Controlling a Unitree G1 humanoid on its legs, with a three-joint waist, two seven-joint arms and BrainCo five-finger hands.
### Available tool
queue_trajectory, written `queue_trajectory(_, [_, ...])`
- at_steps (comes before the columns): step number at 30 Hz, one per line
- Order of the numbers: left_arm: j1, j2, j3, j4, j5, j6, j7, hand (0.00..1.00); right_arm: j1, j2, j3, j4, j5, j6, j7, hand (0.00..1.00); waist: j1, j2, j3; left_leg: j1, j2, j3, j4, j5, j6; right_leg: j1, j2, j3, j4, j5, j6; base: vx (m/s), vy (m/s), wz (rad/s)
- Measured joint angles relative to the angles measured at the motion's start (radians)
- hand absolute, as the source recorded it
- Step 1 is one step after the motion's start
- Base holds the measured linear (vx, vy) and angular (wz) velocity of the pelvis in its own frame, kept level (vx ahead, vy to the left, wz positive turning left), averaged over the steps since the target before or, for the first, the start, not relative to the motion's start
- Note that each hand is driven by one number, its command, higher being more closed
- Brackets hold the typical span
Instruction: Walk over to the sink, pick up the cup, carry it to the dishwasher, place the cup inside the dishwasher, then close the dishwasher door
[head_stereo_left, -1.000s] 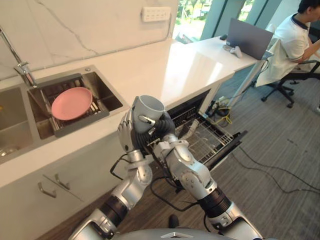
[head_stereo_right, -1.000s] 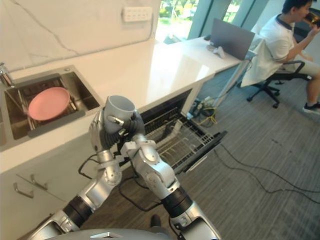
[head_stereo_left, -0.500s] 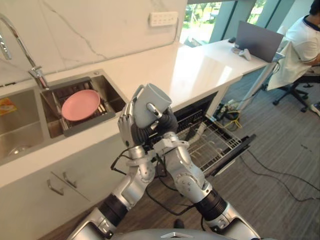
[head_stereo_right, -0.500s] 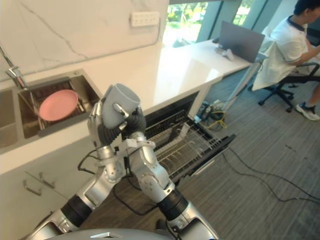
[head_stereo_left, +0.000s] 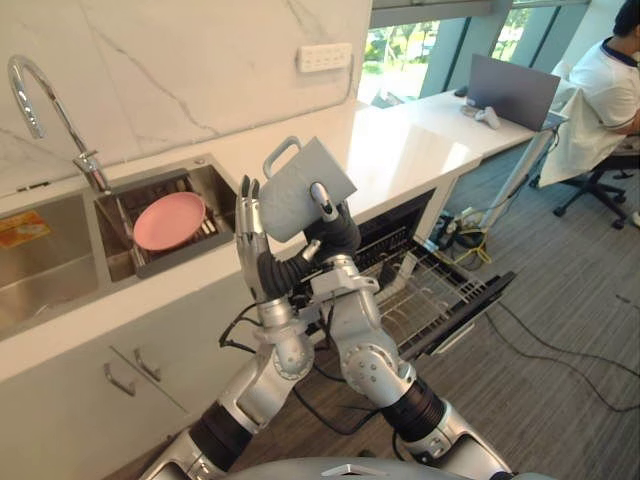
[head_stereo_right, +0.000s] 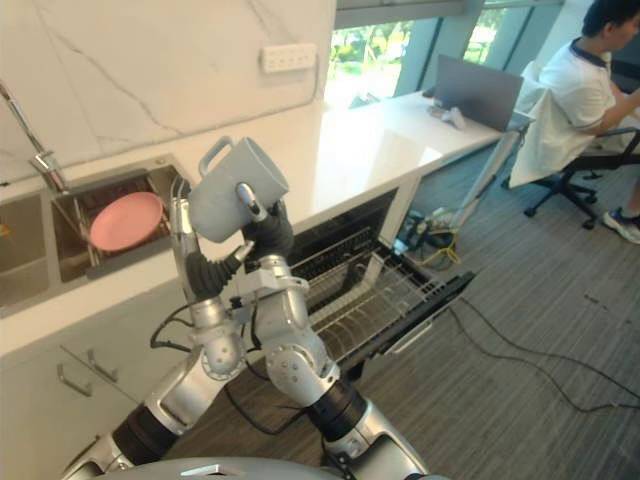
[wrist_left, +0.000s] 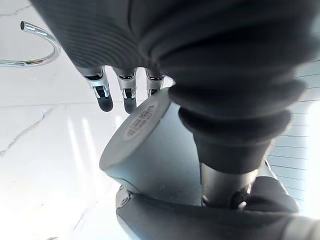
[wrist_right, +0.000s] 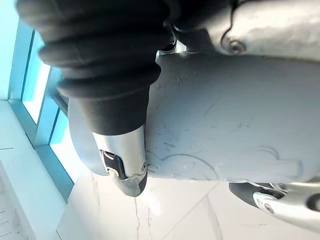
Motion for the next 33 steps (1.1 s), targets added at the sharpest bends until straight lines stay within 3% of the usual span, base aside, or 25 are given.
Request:
queue_trajectory(4, [0.002, -0.015, 0.011, 0.085, 0.003, -0.001, 0.04, 0.0, 0.032, 0.007, -0.065, -0.041, 0.023, -0.004, 0.04, 1.0, -0.002, 0.0, -0.001, 0.004, 0.001, 0.006, -0.027, 0.014, -0.003, -0.003, 0.005, 0.002, -0.012, 0.005, -0.002, 0.0, 0.0, 0.0])
queue_trajectory(8, [0.05, -0.042, 0.09, 0.214, 0.0, 0.004, 0.095, 0.0, 0.041, 0.027, -0.215, -0.121, 0.06, -0.083, 0.105, 1.0, -0.012, 0.0, -0.001, 0.017, 0.006, 0.02, -0.03, 0.013, -0.004, -0.004, 0.013, 0.014, -0.013, 0.007, -0.002, 0.02, 0.002, -0.09])
queue_trajectory(12, [0.048, -0.044, 0.164, 0.218, 0.0, 0.002, 0.135, 0.0, 0.07, 0.027, -0.308, -0.124, 0.1, -0.135, 0.119, 1.0, -0.018, -0.001, -0.001, 0.018, 0.005, 0.033, -0.04, 0.013, -0.004, -0.015, 0.014, 0.026, -0.015, 0.008, -0.001, 0.0, 0.008, -0.1])
queue_trajectory(18, [0.046, -0.08, 0.202, 0.219, -0.022, -0.011, 0.125, 0.0, 0.121, 0.025, -0.381, -0.121, 0.138, -0.153, 0.133, 1.0, -0.028, -0.003, 0.0, 0.019, 0.004, 0.042, -0.048, 0.014, -0.003, -0.018, 0.015, 0.029, -0.016, 0.008, -0.001, 0.0, 0.001, -0.02])
queue_trajectory(19, [0.046, -0.083, 0.201, 0.222, -0.063, -0.037, 0.101, 0.0, 0.13, 0.022, -0.395, -0.121, 0.133, -0.148, 0.137, 1.0, -0.029, -0.003, 0.0, 0.019, 0.004, 0.042, -0.048, 0.014, -0.003, -0.018, 0.015, 0.029, -0.017, 0.008, -0.001, 0.0, 0.0, 0.0])
queue_trajectory(24, [0.126, -0.081, 0.187, 0.236, -0.344, -0.229, -0.13, 0.0, 0.224, 0.011, -0.52, -0.057, -0.012, -0.077, 0.147, 1.0, -0.029, -0.021, 0.011, 0.018, 0.004, 0.039, -0.059, 0.014, -0.003, -0.018, 0.015, 0.028, -0.02, 0.006, 0.001, -0.02, 0.001, 0.01])
queue_trajectory(28, [0.244, -0.058, 0.173, 0.236, -0.512, -0.299, -0.326, 0.0, 0.335, -0.057, -0.683, 0.101, -0.075, -0.024, 0.237, 1.0, -0.028, -0.039, 0.023, -0.006, 0.004, 0.01, -0.057, 0.014, -0.004, -0.018, 0.011, 0.007, -0.03, 0.005, 0.001, 0.0, -0.003, 0.18])
queue_trajectory(30, [0.302, -0.019, 0.169, 0.234, -0.707, -0.306, -0.576, 0.0, 0.343, -0.116, -0.775, 0.222, -0.09, 0.005, 0.299, 1.0, -0.03, -0.038, 0.025, -0.02, 0.005, -0.007, -0.057, 0.014, -0.004, -0.019, 0.01, -0.007, -0.036, 0.003, 0.002, 0.02, -0.006, 0.2])
queue_trajectory(31, [0.317, -0.008, 0.167, 0.233, -0.778, -0.303, -0.666, 0.0, 0.342, -0.138, -0.788, 0.255, -0.112, 0.012, 0.31, 1.0, -0.029, -0.036, 0.026, -0.022, 0.005, -0.01, -0.058, 0.015, -0.004, -0.019, 0.01, -0.01, -0.036, 0.001, 0.002, 0.02, -0.002, 0.16])
queue_trajectory(32, [0.341, 0.013, 0.155, 0.233, -0.889, -0.284, -0.821, 0.0, 0.338, -0.178, -0.804, 0.313, -0.139, 0.031, 0.336, 1.0, -0.028, -0.034, 0.027, -0.027, 0.005, -0.016, -0.057, 0.015, -0.004, -0.019, 0.008, -0.019, -0.036, -0.001, 0.003, 0.02, 0.0, 0.14])
queue_trajectory(33, [0.354, 0.023, 0.15, 0.234, -0.929, -0.274, -0.886, 0.0, 0.333, -0.195, -0.804, 0.34, -0.155, 0.038, 0.344, 1.0, -0.03, -0.032, 0.027, -0.031, 0.004, -0.021, -0.056, 0.015, -0.004, -0.019, 0.007, -0.026, -0.036, -0.001, 0.003, 0.02, 0.0, 0.23])
